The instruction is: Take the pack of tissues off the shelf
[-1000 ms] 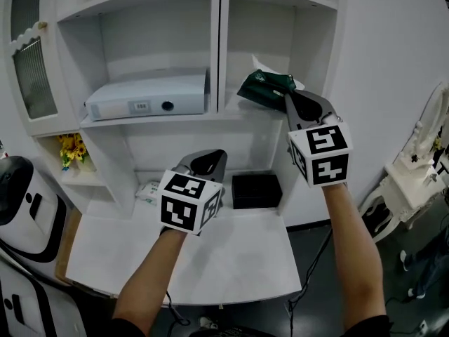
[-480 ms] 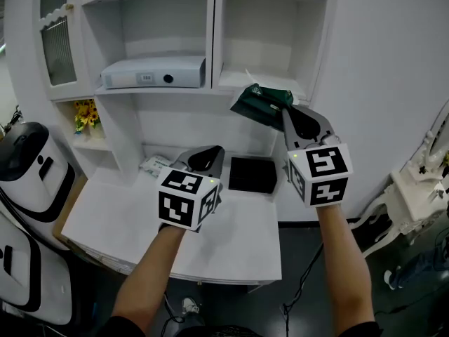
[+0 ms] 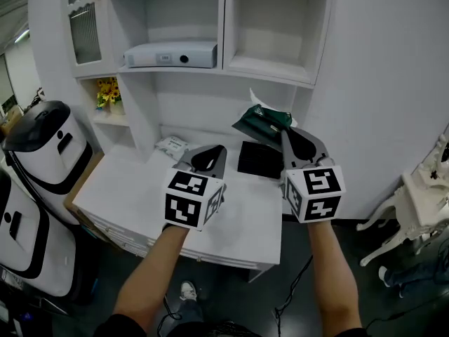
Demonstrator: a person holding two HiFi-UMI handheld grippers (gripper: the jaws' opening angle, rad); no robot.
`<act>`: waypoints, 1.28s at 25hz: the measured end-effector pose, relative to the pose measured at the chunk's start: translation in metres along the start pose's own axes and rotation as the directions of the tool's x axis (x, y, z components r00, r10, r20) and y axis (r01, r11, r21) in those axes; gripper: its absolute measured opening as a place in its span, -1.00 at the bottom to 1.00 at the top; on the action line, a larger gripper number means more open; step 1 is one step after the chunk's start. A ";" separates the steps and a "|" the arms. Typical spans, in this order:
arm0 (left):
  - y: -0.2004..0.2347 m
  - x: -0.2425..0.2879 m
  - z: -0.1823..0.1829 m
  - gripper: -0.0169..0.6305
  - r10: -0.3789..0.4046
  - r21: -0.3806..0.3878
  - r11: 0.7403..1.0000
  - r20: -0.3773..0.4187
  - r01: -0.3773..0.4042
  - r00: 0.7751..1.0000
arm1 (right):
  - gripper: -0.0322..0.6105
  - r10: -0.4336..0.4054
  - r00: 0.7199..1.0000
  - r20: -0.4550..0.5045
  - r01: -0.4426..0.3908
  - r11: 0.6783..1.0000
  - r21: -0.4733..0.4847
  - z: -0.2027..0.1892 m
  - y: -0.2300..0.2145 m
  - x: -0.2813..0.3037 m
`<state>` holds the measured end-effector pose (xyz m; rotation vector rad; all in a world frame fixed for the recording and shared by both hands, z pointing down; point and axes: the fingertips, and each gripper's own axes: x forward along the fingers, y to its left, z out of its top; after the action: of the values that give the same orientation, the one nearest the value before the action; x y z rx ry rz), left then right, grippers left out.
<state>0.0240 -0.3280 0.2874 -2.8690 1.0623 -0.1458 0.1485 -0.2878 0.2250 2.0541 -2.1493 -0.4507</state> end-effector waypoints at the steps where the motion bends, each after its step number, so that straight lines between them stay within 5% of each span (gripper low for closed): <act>1: -0.002 -0.005 -0.003 -0.93 0.010 -0.002 1.000 -0.002 -0.011 1.000 | -0.89 0.007 1.000 -0.002 -0.007 1.000 0.014 -0.004 0.003 -0.005; 14: -0.018 -0.070 -0.024 -0.93 0.098 -0.001 0.995 -0.016 -0.098 0.995 | -0.89 0.085 0.995 -0.043 -0.077 0.985 0.154 -0.041 0.049 -0.055; 32: -0.012 -0.109 -0.027 -0.93 0.142 0.004 0.990 -0.025 -0.142 0.990 | -0.89 0.100 0.993 -0.056 -0.090 0.984 0.151 -0.039 0.064 -0.077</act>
<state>-0.0539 -0.2493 0.3090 -2.7839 1.2651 -0.1744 0.1040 -0.2148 0.2901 1.9973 -2.2938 -0.2166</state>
